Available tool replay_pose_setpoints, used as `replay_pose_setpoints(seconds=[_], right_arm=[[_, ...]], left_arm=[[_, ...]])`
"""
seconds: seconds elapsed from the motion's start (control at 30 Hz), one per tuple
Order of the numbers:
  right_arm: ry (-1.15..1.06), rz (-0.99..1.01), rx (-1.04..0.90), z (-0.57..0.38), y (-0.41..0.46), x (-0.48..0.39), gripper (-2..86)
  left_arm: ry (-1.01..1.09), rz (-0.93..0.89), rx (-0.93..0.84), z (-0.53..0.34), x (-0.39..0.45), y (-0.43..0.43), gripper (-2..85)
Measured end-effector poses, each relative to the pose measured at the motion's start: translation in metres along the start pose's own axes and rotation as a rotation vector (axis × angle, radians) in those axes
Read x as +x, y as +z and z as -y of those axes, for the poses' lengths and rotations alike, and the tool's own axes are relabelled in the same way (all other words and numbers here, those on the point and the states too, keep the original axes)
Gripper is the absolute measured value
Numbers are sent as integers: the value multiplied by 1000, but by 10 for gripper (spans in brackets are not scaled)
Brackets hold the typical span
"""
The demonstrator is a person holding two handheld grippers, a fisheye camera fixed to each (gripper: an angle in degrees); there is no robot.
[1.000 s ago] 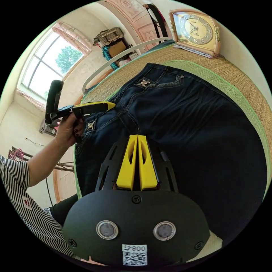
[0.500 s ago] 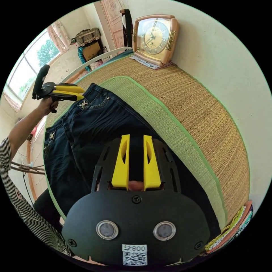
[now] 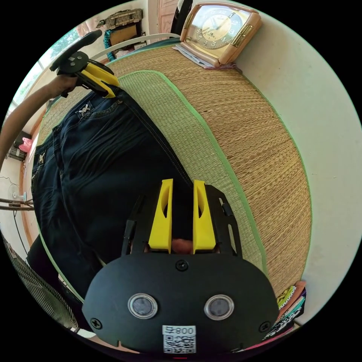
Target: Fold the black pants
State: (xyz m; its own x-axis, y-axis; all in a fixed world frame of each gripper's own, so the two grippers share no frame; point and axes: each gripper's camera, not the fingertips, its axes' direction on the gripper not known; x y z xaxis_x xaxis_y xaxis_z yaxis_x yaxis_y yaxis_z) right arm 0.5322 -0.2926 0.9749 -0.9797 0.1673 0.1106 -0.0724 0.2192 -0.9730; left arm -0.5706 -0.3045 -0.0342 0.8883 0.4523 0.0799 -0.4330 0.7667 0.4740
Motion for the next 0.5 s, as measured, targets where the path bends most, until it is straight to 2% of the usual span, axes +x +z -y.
replay_pose_setpoints(seconds=[0.07,0.23,0.5], right_arm=[[1,12,9,-1,0,-3,85],[56,21,42,-6,3,-15,80],[57,-9,-15,-1,9,-48,35]], left_arm=[[-5,-17,-1,7,3,3,100],[74,69,-11,19,39,7,65],[12,105,20,18,64,-3,26]])
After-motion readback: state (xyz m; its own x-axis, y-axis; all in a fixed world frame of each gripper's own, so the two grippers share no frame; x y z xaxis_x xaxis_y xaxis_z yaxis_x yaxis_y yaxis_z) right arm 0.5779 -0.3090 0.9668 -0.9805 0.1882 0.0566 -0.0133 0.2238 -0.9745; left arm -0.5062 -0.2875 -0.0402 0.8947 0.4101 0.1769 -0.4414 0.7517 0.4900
